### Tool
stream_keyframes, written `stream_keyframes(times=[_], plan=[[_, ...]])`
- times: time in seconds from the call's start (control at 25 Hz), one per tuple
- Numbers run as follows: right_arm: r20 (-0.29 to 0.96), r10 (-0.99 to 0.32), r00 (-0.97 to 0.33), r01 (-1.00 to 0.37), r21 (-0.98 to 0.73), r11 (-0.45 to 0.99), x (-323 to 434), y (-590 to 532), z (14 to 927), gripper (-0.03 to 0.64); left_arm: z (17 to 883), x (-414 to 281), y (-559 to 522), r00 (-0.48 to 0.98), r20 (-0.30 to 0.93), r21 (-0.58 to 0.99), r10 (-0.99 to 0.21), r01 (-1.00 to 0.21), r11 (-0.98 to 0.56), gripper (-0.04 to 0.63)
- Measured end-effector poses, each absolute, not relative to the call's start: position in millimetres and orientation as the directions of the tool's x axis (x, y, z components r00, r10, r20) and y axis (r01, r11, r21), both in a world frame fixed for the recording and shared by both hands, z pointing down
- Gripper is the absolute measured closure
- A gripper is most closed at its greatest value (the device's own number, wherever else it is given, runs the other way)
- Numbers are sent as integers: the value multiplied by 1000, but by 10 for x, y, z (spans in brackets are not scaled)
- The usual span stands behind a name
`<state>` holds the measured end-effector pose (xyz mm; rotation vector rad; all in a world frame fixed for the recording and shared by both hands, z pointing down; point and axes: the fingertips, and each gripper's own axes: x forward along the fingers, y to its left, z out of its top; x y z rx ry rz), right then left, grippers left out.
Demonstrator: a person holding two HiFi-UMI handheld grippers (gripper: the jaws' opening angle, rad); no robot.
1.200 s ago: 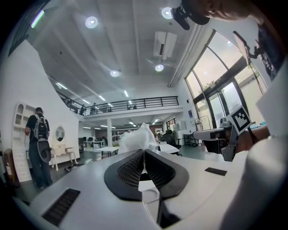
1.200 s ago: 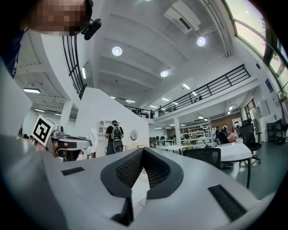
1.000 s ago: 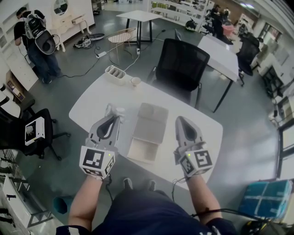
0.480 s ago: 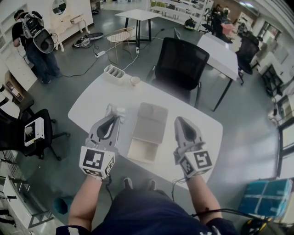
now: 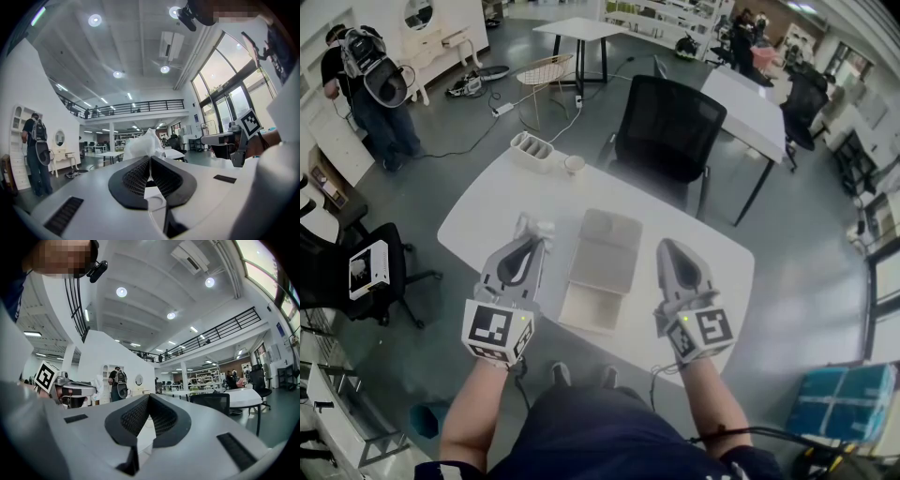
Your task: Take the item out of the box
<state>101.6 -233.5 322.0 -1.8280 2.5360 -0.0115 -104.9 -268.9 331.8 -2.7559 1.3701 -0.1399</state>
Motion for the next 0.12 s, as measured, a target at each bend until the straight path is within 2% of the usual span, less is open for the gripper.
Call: stream_keyframes(times=[0.12], plan=[[-4,-950,-311,-950,-16,311,1009,-2353,3240,609,3327,-1069,-2710,601,56,-96,-797,-792,-604,558]])
